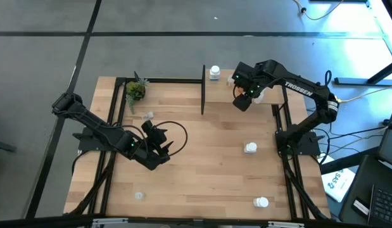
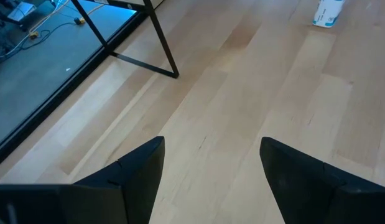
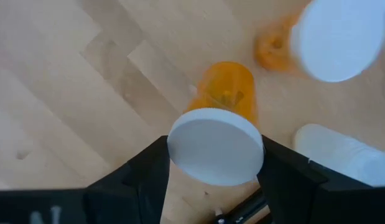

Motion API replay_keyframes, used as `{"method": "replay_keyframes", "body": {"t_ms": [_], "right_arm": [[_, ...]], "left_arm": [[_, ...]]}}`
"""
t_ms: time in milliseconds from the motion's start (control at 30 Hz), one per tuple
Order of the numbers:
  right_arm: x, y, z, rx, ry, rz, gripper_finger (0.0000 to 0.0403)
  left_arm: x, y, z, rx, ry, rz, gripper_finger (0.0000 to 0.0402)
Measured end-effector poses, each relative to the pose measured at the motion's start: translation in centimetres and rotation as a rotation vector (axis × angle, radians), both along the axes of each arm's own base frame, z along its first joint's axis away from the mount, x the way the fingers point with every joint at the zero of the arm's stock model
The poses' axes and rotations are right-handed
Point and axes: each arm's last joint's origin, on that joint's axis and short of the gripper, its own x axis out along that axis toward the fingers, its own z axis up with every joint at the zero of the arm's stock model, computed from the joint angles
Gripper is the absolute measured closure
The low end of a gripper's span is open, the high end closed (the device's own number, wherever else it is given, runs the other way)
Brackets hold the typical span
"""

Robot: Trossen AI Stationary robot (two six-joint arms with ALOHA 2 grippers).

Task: Pick and place medicine bottles onto shelf by color
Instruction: Put the orange pill bottle on the shelf aligned with the other orange pill bottle

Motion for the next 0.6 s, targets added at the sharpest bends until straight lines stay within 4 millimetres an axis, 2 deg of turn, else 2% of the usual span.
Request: {"method": "replay_keyframes", "body": {"t_ms": [200, 333, 600], "right_arm": [[-0.1, -0.3, -0.5, 0.096, 0.019, -0.008, 0.0189], [0.3, -1.0, -1.3, 0.081, 0.056, -0.027, 0.0189], [0.5, -1.1, -1.5, 0.084, 0.062, 0.007, 0.0189]], "left_arm": [[0.0, 0.0, 0.0, 0.000, 0.000, 0.000, 0.0143], [0.0, 0.0, 0.0, 0.000, 0.000, 0.000, 0.0143], [0.0, 0.0, 0.0, 0.000, -0.001, 0.000, 0.0143]]}}
